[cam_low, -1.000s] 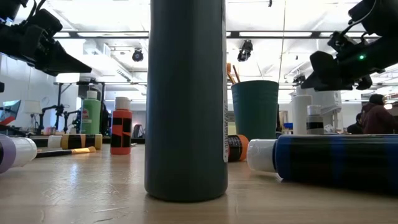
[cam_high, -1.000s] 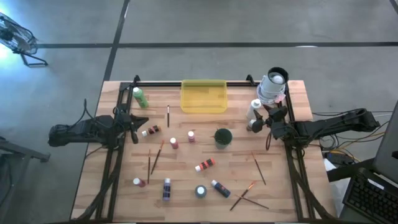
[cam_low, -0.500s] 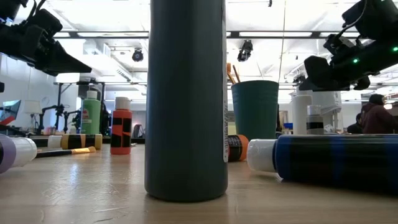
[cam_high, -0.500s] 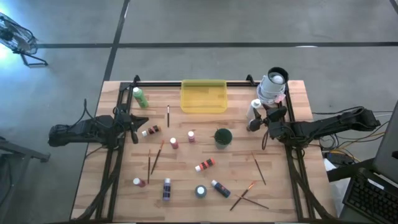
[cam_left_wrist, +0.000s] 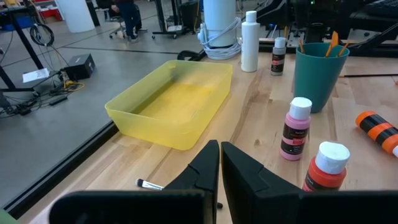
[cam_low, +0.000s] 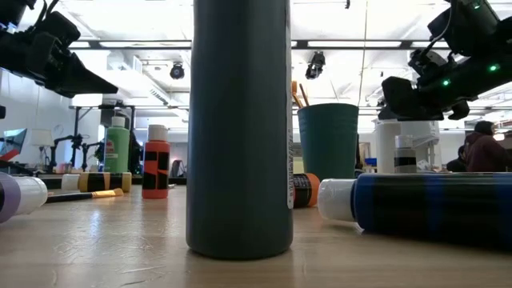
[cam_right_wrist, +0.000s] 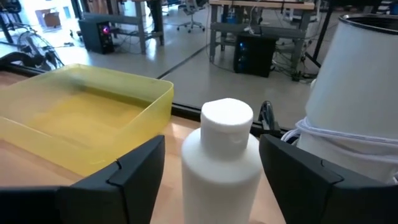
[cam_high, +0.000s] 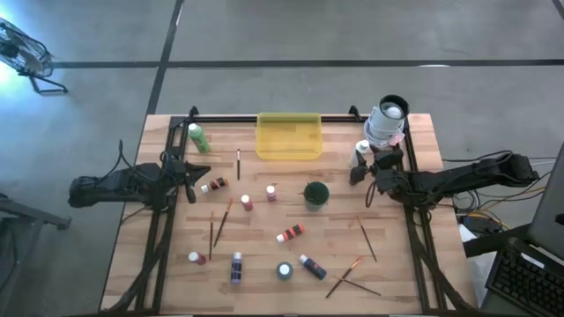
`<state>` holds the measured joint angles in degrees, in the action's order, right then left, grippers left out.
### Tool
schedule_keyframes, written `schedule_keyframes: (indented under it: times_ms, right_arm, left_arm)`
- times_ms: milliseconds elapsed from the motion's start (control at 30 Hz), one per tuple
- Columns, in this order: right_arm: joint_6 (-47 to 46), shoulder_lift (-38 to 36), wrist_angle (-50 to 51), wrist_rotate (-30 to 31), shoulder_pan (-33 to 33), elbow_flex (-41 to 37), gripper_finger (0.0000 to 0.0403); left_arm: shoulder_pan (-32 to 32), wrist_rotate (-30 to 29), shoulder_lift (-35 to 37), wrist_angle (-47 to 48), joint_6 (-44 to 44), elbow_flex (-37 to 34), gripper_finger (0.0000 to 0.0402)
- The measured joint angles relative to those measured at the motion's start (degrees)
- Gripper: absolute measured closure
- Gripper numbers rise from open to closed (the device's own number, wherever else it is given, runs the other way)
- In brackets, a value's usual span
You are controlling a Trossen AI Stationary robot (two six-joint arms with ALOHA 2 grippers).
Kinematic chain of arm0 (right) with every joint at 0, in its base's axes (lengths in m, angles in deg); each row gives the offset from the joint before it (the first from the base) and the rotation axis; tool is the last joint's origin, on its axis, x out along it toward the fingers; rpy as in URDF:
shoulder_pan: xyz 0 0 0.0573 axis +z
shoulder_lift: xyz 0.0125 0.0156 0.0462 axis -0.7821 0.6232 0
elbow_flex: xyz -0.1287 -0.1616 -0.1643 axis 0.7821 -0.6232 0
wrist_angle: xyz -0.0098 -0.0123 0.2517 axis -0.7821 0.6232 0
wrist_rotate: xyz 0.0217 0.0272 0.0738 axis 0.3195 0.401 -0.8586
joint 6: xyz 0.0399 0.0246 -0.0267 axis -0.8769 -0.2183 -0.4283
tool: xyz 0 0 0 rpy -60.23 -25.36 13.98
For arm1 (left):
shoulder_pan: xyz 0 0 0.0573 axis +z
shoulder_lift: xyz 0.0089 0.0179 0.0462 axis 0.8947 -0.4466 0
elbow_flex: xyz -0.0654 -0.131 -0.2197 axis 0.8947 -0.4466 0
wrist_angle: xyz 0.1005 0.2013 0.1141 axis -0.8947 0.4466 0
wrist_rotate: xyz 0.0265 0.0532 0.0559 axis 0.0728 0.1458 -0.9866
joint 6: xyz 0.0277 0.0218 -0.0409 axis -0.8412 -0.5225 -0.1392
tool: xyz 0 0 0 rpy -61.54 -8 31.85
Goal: Pick & Place Paint Supplies
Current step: Put the white paint bottle into the yellow bin
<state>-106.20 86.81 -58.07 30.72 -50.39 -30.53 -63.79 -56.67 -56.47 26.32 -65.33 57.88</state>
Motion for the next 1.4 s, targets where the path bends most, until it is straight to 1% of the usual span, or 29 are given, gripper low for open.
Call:
schedule_keyframes:
  times_ms: [267,433,700,933,1167,1400]
  right_arm:
    - [2.3,1.2,-2.5,-0.4,-2.6,0.0,0.018]
    - [2.5,1.9,-3.7,-3.1,-4.6,0.0,0.0188]
    - [2.7,2.5,-4.6,-4.4,-6.6,0.0,0.0181]
    - [5.7,2.5,-6.5,-5.4,-8.4,0.0,0.0179]
    - [5.7,2.9,-7.0,-8.6,-10.4,0.1,0.0198]
    - [6.0,2.9,-7.0,-8.9,-10.6,0.1,0.0222]
  left_arm:
    - [0.0,0.0,0.0,0.0,0.0,0.0,0.0378]
    - [0.0,0.0,0.0,0.0,0.0,0.0,0.0378]
    - [0.0,0.0,0.0,0.0,0.0,0.0,0.0378]
    - [0.0,0.0,0.0,0.0,0.0,0.0,0.0378]
    - [0.0,0.0,0.0,0.0,0.0,0.0,0.0378]
    - [0.0,0.0,0.0,0.0,0.0,0.0,0.0378]
